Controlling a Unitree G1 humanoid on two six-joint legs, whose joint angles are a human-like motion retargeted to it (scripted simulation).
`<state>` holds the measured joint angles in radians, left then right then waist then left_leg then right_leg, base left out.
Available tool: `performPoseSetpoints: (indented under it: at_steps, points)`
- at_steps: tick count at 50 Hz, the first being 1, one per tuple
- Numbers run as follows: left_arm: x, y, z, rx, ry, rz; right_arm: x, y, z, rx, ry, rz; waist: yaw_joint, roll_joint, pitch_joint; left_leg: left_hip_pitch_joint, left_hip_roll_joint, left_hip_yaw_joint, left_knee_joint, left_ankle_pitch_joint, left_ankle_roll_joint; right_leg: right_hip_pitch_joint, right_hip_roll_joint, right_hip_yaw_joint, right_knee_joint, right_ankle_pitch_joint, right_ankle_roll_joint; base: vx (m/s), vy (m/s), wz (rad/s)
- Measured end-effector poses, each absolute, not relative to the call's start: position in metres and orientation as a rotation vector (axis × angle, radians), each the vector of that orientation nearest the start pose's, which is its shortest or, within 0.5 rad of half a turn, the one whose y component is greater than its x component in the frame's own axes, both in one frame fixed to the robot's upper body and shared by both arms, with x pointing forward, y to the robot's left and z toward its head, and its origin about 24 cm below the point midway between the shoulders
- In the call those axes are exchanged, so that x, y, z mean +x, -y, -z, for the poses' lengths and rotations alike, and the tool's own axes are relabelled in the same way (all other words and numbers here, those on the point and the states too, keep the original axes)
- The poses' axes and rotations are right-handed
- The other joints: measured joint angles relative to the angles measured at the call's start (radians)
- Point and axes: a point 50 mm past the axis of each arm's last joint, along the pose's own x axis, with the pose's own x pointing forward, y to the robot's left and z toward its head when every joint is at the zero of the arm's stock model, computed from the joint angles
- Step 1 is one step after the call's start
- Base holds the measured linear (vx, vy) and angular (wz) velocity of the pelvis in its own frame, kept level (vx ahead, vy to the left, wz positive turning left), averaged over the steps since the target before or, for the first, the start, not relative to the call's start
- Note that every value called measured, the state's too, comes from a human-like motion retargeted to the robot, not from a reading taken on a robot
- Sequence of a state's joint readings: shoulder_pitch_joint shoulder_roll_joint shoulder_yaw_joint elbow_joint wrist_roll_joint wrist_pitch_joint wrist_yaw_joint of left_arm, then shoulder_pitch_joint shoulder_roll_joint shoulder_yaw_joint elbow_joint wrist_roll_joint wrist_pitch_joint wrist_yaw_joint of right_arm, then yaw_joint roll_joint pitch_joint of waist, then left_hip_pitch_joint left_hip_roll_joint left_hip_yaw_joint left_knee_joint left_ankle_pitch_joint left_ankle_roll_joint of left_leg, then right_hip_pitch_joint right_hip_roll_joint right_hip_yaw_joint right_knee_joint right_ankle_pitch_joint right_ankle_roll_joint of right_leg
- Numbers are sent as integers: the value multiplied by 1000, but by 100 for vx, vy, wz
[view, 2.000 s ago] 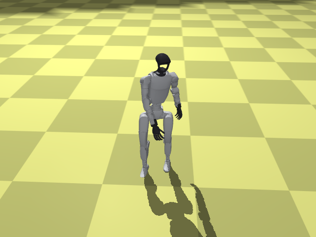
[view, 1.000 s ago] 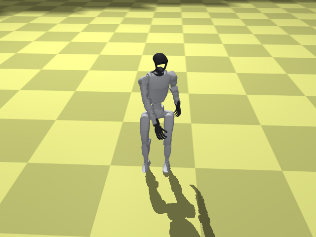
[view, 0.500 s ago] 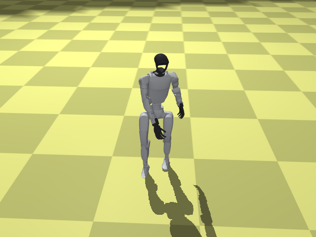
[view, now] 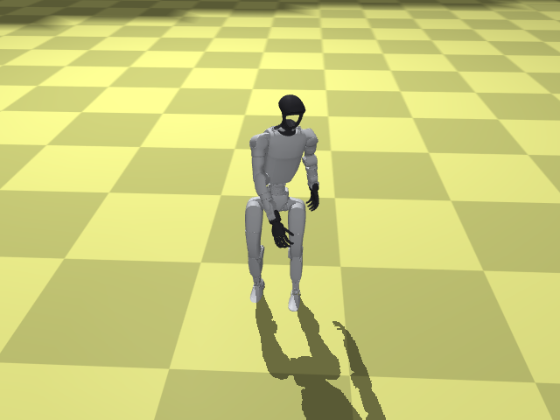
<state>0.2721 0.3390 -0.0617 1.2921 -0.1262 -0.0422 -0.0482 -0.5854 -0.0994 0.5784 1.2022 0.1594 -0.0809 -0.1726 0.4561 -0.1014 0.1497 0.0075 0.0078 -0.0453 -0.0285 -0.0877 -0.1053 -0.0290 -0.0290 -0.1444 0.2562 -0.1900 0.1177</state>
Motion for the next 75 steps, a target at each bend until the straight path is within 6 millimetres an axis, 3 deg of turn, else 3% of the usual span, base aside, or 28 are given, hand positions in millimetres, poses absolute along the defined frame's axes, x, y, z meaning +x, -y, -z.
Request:
performPoseSetpoints:
  at_steps: [5,8,10,13,18,23,27,32,36,38,42,45,47,50,54,58,61,64,67,72,75]
  points:
    - [-29,-284,155,166,-1468,-303,295,114,62,-503,-531,-218,-42,2,-15,36,-4,-10,-23,-25,-16,-82,-23,-96,-43,7,42,27,-2,21]
    - [-32,-283,155,148,-1471,-322,293,114,65,-519,-550,-224,-67,-9,-21,55,-36,-15,-16,-50,-15,-93,-40,-70,-132,137,76,30,-4,12]
    - [-34,-283,155,143,-1478,-330,292,115,67,-524,-561,-222,-67,-11,-27,63,-46,-12,-4,-69,-15,-91,-45,-47,-135,163,78,30,-5,-15]
    - [-36,-281,156,131,-1489,-332,290,118,70,-538,-582,-222,-37,-8,-31,59,-63,8,49,-81,11,-72,-56,-27,-126,124,75,29,-4,-37]
    - [-43,-271,159,90,-1518,-307,284,122,76,-578,-635,-235,39,-44,-11,-56,-145,50,279,-86,123,-30,-120,24,-154,126,99,28,-2,-41]
    - [-51,-270,158,86,-1536,-296,286,114,74,-587,-614,-276,93,-70,-18,-152,-119,147,236,-151,108,-13,-121,42,-162,104,143,30,0,-27]
    - [-53,-275,156,102,-1538,-308,289,108,69,-564,-573,-289,123,-58,-30,-135,-80,80,40,4,68,25,-72,44,-158,72,143,34,5,-19]
    - [-51,-280,155,143,-1542,-278,291,113,68,-544,-580,-245,86,-53,-24,-84,-71,15,59,-21,62,86,-54,12,-133,59,105,34,6,39]
    - [-43,-285,153,223,-1531,-219,290,117,70,-527,-588,-226,32,0,-23,-4,-20,-26,32,-31,34,65,-2,20,8,28,-17,32,4,48]
    - [-39,-287,153,259,-1524,-203,288,118,71,-523,-588,-224,10,25,-32,22,7,-34,19,-35,20,6,15,12,101,-18,-43,28,1,22]
    - [-32,-288,153,284,-1501,-204,286,119,73,-536,-581,-223,-36,37,-41,42,9,-38,19,-55,-4,-85,-16,-73,69,-42,10,28,-3,14]
    - [-25,-290,153,280,-1479,-209,287,120,72,-557,-587,-226,-69,16,-27,55,-34,-48,34,-84,0,-96,-47,-90,-114,107,81,29,-5,20]
    - [-25,-292,152,285,-1478,-212,286,121,74,-564,-599,-221,-69,8,-24,65,-55,-47,47,-103,18,-93,-58,-62,-151,185,86,29,-6,-10]
    - [-24,-292,152,286,-1489,-226,287,124,73,-571,-614,-201,-36,3,-13,61,-75,-18,102,-109,68,-79,-67,-29,-132,151,65,29,-6,-45]
    - [-35,-285,154,244,-1526,-226,285,126,76,-578,-646,-195,15,-27,10,-18,-134,14,258,-117,142,-52,-108,14,-128,135,94,28,-2,-47]
    - [-45,-282,154,217,-1555,-208,285,121,76,-560,-642,-225,52,-60,12,-99,-137,53,234,-147,134,-33,-124,32,-139,126,137,29,2,-24]
    - [-46,-285,153,218,-1557,-212,287,113,72,-538,-610,-250,83,-65,6,-114,-96,37,78,-50,98,-14,-95,35,-141,104,144,31,3,-28]
    - [-51,-285,153,212,-1563,-226,287,108,71,-530,-590,-257,96,-60,1,-108,-70,-3,27,46,59,13,-72,36,-129,70,139,31,8,-18]
    - [-48,-285,153,206,-1553,-231,291,105,68,-523,-576,-252,82,-60,10,-81,-62,-13,48,7,48,35,-60,37,-107,58,114,28,8,13]
    - [-35,-290,152,238,-1513,-210,294,102,64,-501,-558,-249,29,-10,18,-4,-15,-49,20,-10,36,3,-7,17,17,11,-19,25,6,38]
    - [-24,-295,151,263,-1485,-227,295,103,63,-503,-547,-239,2,7,16,23,-3,-63,3,-17,28,-65,-7,-39,62,-9,-30,25,2,28]
